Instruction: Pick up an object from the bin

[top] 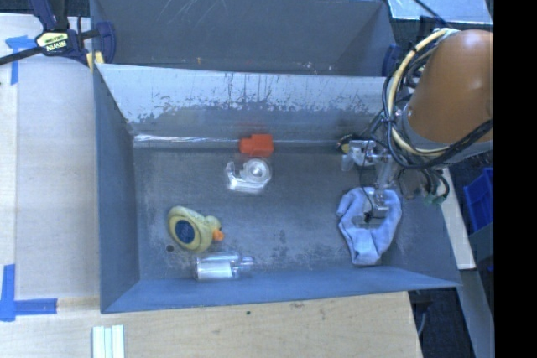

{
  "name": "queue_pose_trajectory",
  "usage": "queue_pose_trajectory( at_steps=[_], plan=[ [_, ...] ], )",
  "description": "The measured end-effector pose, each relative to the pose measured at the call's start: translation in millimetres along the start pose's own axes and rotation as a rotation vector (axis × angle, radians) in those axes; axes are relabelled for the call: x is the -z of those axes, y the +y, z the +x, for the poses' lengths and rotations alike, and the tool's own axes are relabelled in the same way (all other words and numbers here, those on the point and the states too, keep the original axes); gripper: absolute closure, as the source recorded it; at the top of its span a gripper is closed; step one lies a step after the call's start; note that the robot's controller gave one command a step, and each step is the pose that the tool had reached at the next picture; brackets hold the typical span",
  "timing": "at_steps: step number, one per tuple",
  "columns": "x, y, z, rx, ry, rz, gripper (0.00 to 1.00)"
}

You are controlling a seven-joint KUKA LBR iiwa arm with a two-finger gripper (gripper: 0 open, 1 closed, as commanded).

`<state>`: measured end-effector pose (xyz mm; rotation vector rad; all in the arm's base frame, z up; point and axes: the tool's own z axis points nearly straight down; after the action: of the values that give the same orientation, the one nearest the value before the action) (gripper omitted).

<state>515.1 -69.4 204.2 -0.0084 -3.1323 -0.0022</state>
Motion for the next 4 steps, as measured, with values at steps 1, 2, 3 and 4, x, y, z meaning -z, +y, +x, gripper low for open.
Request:
queue_pose_trajectory(
  at_steps=[1, 2, 3, 4],
  plan=[
    [4, 0, -1.7, 0.003, -0.009, 0.001, 0.0],
    [-106, -93, -35.7, 0.083, 0.004, 0.001, 0.0],
    [-49, -81, -12.8, 0.141, -0.008, 0.0, 0.0],
    [-108, -89, -43.3, 0.413, 0.004, -0.002, 0.0]
  ],
)
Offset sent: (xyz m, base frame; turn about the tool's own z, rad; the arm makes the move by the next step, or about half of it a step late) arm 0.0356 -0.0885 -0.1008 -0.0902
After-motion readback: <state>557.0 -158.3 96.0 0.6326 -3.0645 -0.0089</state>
